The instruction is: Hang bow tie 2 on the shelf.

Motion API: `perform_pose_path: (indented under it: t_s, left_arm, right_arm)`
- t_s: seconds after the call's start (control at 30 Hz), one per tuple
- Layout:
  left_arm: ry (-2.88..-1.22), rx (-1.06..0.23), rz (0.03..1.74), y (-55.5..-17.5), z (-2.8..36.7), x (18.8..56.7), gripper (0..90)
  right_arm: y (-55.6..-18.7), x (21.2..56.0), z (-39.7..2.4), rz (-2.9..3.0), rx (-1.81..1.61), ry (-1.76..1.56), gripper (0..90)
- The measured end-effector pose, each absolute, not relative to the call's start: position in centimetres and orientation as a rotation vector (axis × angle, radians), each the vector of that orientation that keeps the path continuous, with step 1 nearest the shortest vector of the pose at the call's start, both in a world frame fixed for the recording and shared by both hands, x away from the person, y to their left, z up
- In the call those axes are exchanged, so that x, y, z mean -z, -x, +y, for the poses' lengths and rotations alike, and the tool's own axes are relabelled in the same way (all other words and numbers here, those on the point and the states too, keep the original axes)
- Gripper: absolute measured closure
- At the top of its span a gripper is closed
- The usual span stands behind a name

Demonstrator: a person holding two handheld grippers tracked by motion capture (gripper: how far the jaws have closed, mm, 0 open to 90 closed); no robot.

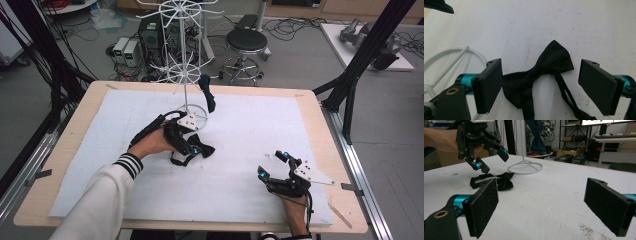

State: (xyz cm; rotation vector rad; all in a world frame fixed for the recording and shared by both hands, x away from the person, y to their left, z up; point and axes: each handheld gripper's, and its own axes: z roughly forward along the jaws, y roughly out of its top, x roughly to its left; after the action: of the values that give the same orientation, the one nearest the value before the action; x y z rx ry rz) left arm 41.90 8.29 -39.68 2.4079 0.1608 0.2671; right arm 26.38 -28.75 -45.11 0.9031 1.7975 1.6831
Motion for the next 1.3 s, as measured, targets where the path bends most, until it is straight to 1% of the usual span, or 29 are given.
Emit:
perform_pose_path:
  t_s: [0.27, 0.4, 0.6, 0.7, 0.83, 1.0, 1.17, 1.3]
  left_arm:
    - [-2.453, -0.273, 0.150, -42.3, 7.6, 39.9, 26.1]
    - [-2.459, -0.280, 0.166, -42.6, 7.4, 39.8, 26.8]
    - [-2.496, -0.319, 0.174, -42.9, 7.3, 40.2, 29.6]
    - [-2.519, -0.326, 0.150, -43.1, 7.4, 40.4, 32.4]
    - [-2.528, -0.331, 0.143, -43.1, 7.2, 40.6, 32.9]
    - [-2.557, -0.349, 0.090, -43.0, 6.5, 40.8, 34.6]
    - [-2.575, -0.341, 0.068, -43.2, 5.9, 40.9, 36.6]
    - [-2.586, -0.342, 0.074, -43.3, 6.0, 40.8, 37.5]
  right_arm:
    - [-26.4, 45.1, -28.7, 1.799, -1.685, -0.900, 11.6]
    - [-26.4, 45.1, -28.7, 1.802, -1.684, -0.898, 11.6]
    - [-26.4, 45.1, -28.7, 1.798, -1.686, -0.894, 11.5]
    - [-26.4, 45.1, -28.7, 1.798, -1.686, -0.894, 11.5]
    - [-26.4, 45.1, -28.7, 1.800, -1.685, -0.895, 11.5]
    - [-26.4, 45.1, -28.8, 1.802, -1.687, -0.898, 11.5]
    - [-26.4, 45.1, -28.8, 1.803, -1.688, -0.901, 11.5]
    - [-26.4, 45.1, -28.8, 1.801, -1.692, -0.897, 11.5]
